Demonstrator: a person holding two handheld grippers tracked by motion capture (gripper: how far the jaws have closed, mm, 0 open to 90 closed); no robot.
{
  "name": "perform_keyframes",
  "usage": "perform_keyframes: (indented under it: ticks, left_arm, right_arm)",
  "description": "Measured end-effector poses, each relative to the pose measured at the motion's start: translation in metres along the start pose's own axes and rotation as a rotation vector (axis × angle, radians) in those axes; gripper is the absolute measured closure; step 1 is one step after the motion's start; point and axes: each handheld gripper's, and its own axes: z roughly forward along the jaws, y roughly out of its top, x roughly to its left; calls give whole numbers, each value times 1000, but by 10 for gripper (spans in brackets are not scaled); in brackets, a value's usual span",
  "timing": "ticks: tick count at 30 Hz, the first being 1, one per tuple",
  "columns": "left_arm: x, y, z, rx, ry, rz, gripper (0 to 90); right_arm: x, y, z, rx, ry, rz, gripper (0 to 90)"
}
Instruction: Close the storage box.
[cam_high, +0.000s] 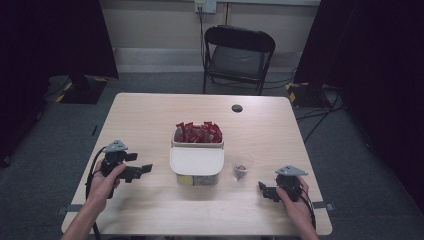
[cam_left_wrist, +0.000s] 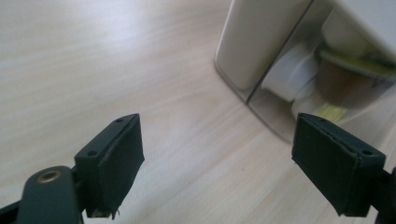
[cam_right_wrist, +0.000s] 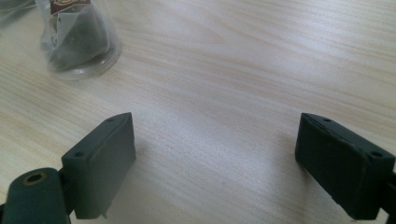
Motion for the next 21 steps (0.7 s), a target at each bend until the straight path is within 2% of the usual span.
perform_keyframes:
  ticks: [1,2,5,8,9,11,15,16,20,21]
  left_arm:
    - [0,0,0,0,0,0,162]
    - [1,-5,1,31,25,16,163]
    - [4,-16,2,49,41,1,162]
    - [8,-27,5,62,72,-7,162]
    - [9,-31,6,68,95,-12,162]
    - [11,-37,8,89,100,-20,163]
    - [12,-42,13,101,118,-24,163]
    - [11,-44,16,100,141,2,154]
    - [9,-46,20,85,178,45,154]
    - [8,-48,22,78,199,74,152]
  right_arm:
    - [0,0,0,1,1,1,115]
    - [0,0,0,1,1,0,115]
    - [0,0,0,1,1,1,115]
    - [0,0,0,0,0,0,115]
    - [0,0,0,1,1,1,115]
    - [0,0,0,1,1,1,115]
    - [0,0,0,1,1,1,115]
    - [0,0,0,1,1,1,115]
    - [0,0,0,1,3,-1,115]
    - [0,0,0,1,3,-2,115]
